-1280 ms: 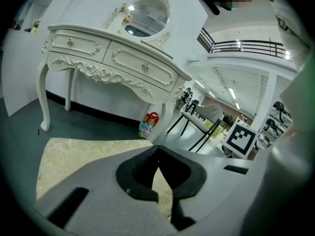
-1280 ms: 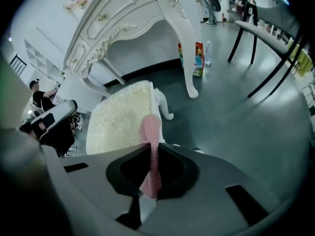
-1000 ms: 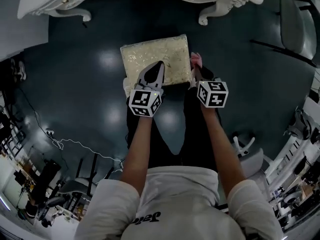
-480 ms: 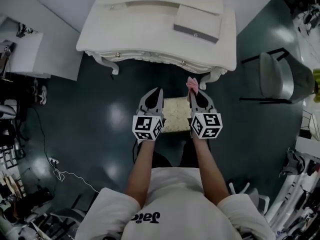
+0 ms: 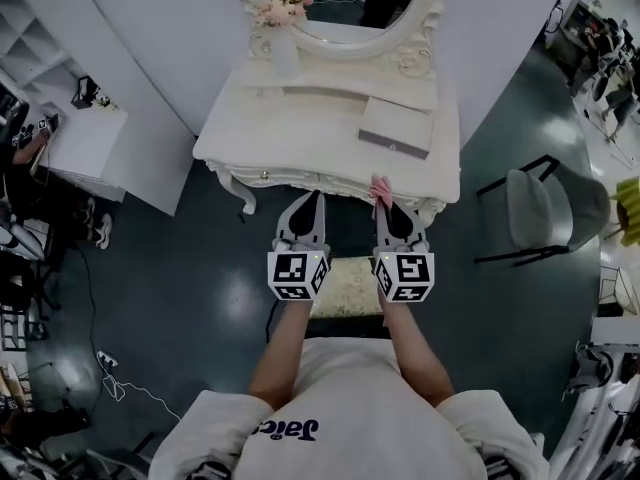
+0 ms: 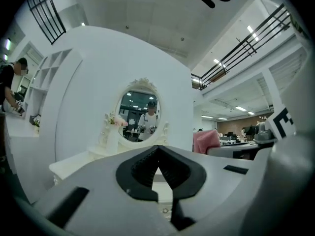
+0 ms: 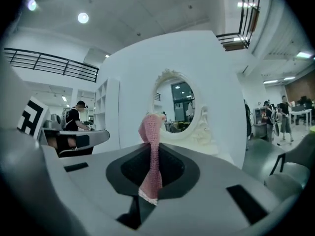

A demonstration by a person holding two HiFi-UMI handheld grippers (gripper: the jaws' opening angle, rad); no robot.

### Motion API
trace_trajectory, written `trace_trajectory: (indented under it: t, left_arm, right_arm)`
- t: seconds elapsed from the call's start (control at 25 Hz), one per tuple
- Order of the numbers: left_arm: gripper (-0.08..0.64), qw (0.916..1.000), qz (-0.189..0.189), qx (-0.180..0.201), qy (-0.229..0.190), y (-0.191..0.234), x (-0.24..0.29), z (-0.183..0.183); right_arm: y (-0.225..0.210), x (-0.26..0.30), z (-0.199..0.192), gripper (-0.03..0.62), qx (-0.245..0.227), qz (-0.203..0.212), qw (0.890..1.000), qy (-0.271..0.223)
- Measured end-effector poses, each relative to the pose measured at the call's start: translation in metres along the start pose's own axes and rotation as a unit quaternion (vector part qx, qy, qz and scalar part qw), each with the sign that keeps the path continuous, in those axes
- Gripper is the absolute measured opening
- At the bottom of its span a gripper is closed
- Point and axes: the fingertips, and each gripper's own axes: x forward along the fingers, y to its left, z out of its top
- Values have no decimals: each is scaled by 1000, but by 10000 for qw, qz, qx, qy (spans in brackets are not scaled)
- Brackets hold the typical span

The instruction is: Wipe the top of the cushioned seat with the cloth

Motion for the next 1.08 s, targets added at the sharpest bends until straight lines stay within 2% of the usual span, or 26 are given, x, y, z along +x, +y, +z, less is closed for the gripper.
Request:
trace_trajectory:
  t: [0.28, 0.6, 0.76, 1.08]
  left_arm:
    - [12, 9995, -111, 126, -283, -5, 0, 25]
    - [12, 9986, -211, 260, -416, -9, 3, 31]
    - [12, 9981, -263, 276, -487, -12, 11, 36]
    - [12, 9973, -373, 417, -485, -25, 24, 38]
  right_arm:
    - [-4, 8, 35, 25, -134, -128, 9990, -401]
    - [3, 12, 39, 26, -208, -75, 9985, -495]
    - [-5, 15, 50, 26, -318, -115, 9977, -593]
    - [-26, 17, 55, 25, -245, -144, 9977, -609]
